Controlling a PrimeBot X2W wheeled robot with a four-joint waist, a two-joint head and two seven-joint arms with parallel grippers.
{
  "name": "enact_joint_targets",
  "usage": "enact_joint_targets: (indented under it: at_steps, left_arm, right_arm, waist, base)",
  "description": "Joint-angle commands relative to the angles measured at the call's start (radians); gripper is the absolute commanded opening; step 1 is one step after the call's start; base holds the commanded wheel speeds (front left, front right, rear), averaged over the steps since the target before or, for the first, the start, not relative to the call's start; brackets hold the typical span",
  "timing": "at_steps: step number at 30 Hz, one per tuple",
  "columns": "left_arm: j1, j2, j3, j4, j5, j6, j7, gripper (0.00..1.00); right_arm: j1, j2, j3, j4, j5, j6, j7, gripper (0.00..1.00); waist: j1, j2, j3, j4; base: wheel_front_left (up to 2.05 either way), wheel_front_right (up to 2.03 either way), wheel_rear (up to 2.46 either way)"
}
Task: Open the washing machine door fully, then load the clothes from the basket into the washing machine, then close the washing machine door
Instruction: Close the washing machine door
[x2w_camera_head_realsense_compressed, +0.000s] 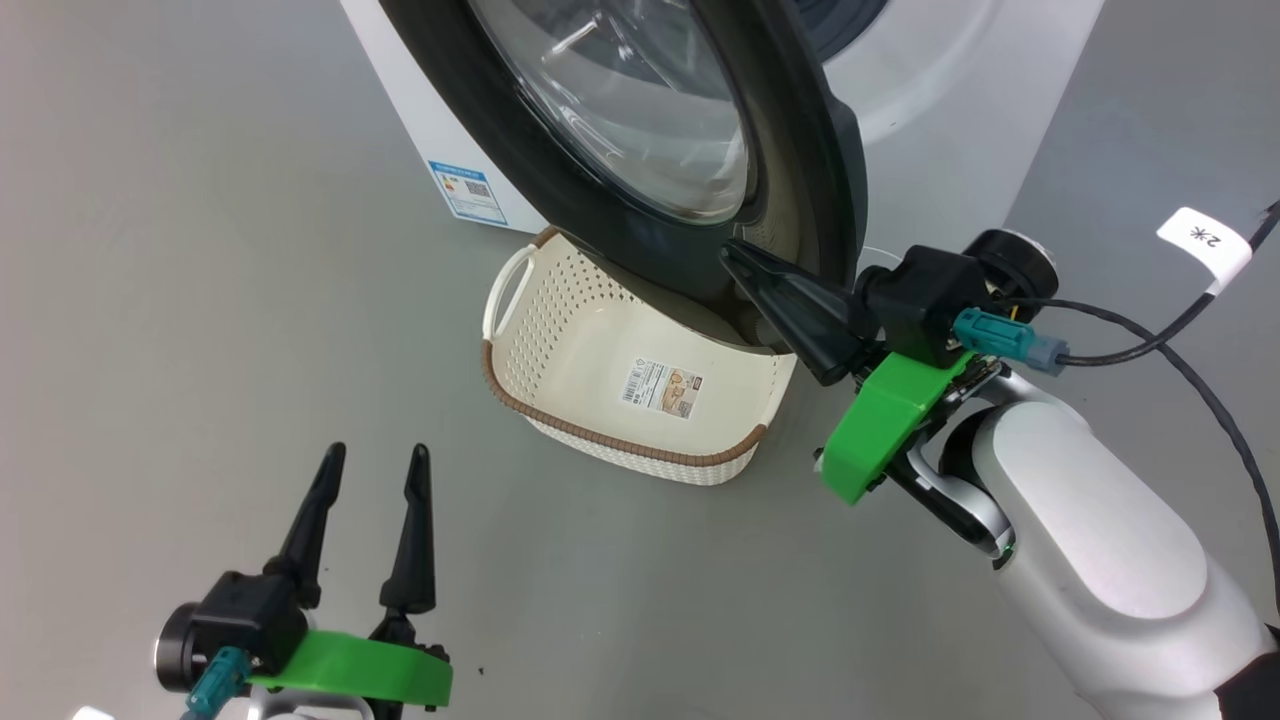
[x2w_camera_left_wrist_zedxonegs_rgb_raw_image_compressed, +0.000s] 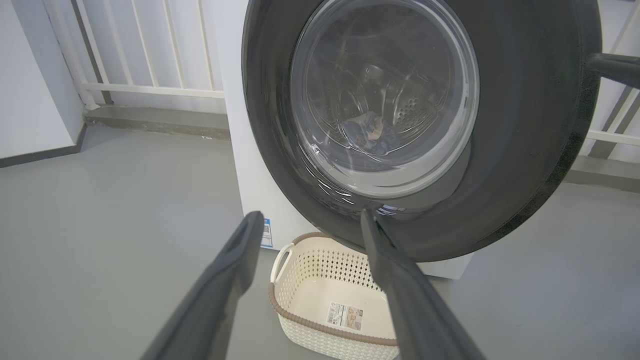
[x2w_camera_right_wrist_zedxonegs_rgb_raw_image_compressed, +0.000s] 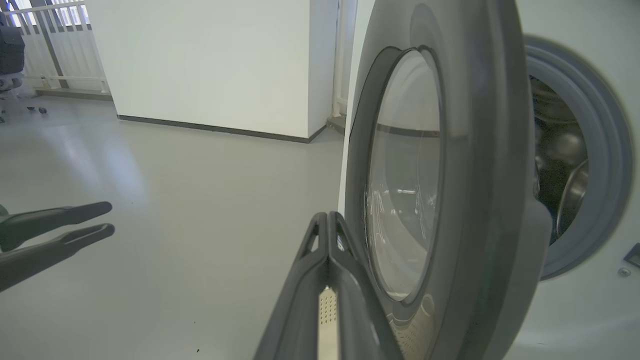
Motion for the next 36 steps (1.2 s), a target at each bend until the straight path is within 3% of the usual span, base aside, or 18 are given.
enact_joint_targets:
  at_steps: [1, 24, 36]
  left_arm:
    - [-0.005, 0.010, 0.038, -0.016, 0.013, -0.009, -0.012, 1.00]
    - [-0.019, -0.005, 0.045, -0.026, 0.011, -0.013, -0.012, 1.00]
    - [-0.041, -0.008, 0.032, -0.046, -0.007, -0.006, -0.012, 1.00]
  right_arm:
    - [0.003, 0.010, 0.001, 0.003, 0.014, 0.006, -0.008, 0.00]
    - [-0.100, -0.001, -0.075, 0.264, 0.036, 0.006, -0.067, 0.00]
    - [-0.254, -0.023, -0.116, 0.384, 0.041, 0.006, -0.099, 0.00]
  waist:
    - [0.0000, 0.0000, 0.001, 0.001]
    - [0.0000, 0.0000, 0.044, 0.016]
    - [0.0000, 0.0000, 0.112, 0.044]
  base:
    - [0.00, 0.00, 0.00]
    - [0.00, 0.00, 0.00]
    - [0.00, 0.00, 0.00]
